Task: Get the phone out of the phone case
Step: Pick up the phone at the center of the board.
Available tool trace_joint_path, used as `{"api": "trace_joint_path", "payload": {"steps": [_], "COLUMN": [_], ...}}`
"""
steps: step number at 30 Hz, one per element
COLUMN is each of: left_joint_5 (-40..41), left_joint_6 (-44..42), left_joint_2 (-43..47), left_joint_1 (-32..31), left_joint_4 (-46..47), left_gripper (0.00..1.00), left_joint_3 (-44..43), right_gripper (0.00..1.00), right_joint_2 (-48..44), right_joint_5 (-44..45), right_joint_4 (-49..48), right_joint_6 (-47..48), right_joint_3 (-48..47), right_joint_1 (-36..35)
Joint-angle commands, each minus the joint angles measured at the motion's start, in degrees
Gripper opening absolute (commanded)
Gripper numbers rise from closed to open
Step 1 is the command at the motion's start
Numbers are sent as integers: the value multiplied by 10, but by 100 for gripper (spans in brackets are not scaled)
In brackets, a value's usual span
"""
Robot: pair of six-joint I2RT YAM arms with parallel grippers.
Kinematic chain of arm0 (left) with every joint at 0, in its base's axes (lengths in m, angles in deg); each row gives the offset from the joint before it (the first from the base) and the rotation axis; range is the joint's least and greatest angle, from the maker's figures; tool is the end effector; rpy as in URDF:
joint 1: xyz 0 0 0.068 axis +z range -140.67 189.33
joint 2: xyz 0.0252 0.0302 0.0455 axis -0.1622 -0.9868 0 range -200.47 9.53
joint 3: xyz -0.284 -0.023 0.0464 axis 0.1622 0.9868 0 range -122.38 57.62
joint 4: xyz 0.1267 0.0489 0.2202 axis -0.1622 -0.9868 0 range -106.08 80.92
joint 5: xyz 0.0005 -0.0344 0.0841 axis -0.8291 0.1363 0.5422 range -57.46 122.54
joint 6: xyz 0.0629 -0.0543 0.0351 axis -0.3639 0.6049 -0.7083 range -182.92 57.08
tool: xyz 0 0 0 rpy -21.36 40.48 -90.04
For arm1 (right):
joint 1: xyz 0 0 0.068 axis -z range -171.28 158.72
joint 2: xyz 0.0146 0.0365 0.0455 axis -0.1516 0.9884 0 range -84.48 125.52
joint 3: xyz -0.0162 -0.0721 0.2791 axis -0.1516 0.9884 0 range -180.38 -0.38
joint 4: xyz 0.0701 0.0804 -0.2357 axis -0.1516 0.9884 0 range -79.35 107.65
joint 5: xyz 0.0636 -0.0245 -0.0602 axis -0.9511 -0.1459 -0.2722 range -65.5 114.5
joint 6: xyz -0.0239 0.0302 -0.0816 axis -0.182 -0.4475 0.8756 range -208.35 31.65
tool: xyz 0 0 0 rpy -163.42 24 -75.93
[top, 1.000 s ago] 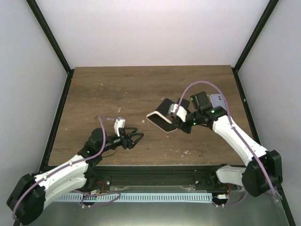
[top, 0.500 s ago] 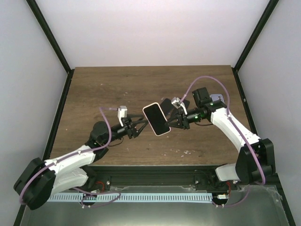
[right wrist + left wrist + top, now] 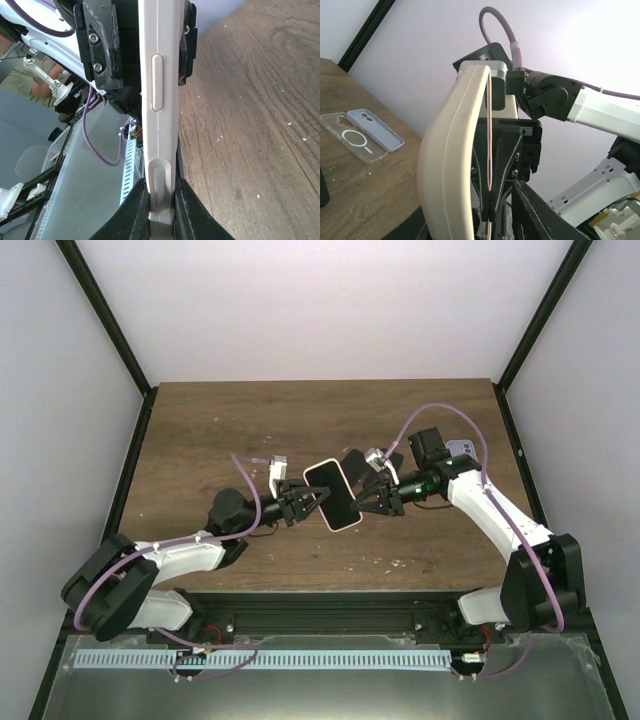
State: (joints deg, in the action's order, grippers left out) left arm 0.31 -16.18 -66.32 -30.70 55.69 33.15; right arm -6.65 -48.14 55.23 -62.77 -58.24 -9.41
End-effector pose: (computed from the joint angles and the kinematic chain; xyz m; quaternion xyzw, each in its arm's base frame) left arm 0.1926 -0.2179 0.2665 0.1826 0.6072 -0.6429 0.4297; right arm 0.2146 0.1513 0.2728 -0.4137 0.6809 0.5650 0.2147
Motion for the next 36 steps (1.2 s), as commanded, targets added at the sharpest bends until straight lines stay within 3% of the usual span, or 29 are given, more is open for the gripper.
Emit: {"api": "trace_joint_path", "payload": {"steps": [1,12,13,17,21,23,24,25,27,31,36], "left_joint_5": [-23,-37,-43,-86,-100,-102,-103,-107,-134,-236,-391], "left_joint_6": [20,18,17,-6,-94,-144,-162,-178,-198,-218,-109], "left_joint_2": [-15,-20,-16,30,107,135,146,153,155,114,30], "left_joint_1": [-8,-9,-9,-7,0,10,20,34,66,113,120], "left_joint_4": [84,84,75,-43,-300,-424,-476,-517,-561,-573,-400], "left_gripper": [30,9,6,0,0,0,0,0,0,0,0], "left_joint_3": [-17,-19,-20,-46,-121,-166,-189,-209,-244,-283,-274], "right_gripper": [1,1,5,40,62,79,96,99,100,100,76], "right_joint_2": [-14,-26,-30,-46,-74,-96,-107,-117,-134,-148,-113], "right_joint_5": [-38,-18,-15,2,31,66,87,108,135,106,126], "right_joint_4": [-15,-26,-25,12,46,44,36,26,11,9,27], "right_joint_6": [-4,-8,-9,13,51,54,47,39,33,74,117], "right_joint_3": [-3,7,6,-20,-43,-50,-53,-56,-61,-81,-121], "right_joint_1": [3,4,4,4,4,3,4,4,4,2,-29]}}
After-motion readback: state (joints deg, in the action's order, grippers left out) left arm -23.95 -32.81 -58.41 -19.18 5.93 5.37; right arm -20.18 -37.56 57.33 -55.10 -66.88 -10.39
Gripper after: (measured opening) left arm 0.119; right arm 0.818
